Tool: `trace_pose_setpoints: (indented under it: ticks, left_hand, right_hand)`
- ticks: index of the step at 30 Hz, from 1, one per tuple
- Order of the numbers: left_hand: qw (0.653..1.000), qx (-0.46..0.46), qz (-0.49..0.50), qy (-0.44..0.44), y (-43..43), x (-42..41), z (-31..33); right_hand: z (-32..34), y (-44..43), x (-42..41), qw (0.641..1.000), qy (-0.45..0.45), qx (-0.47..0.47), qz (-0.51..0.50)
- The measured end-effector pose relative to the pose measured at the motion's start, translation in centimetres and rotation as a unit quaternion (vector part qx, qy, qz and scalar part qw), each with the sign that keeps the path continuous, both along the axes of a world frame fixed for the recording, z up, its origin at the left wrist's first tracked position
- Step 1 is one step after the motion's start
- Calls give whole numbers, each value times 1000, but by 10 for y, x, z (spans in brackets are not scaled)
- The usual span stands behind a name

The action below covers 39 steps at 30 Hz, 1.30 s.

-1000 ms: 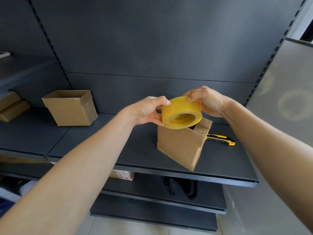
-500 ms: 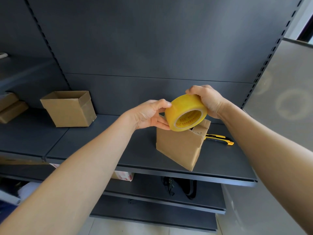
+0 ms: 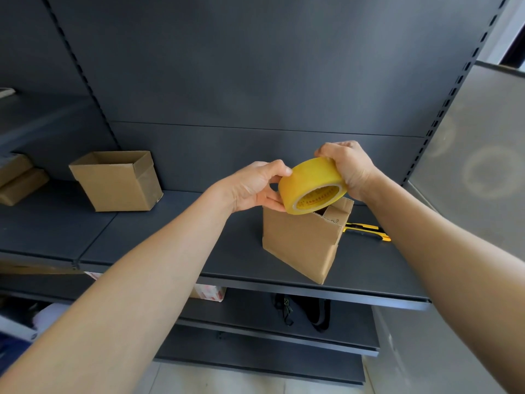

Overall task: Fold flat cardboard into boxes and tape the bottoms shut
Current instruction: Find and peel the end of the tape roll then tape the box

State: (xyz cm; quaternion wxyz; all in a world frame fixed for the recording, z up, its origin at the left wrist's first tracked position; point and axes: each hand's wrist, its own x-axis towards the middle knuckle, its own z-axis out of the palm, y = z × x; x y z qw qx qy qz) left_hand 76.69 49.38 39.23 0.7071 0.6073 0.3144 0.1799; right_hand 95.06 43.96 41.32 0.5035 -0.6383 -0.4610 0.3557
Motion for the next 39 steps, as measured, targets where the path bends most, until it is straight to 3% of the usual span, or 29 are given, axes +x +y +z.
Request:
trace_pose_setpoints:
  ticks: [5, 39]
  left_hand:
    - [999, 24, 9, 28, -3, 3, 2]
    - [997, 17, 74, 4, -2, 9, 6]
  right_hand:
    - [0, -1, -3, 1000, -19, 7, 13]
    - [4, 7, -7, 999, -38, -8, -17]
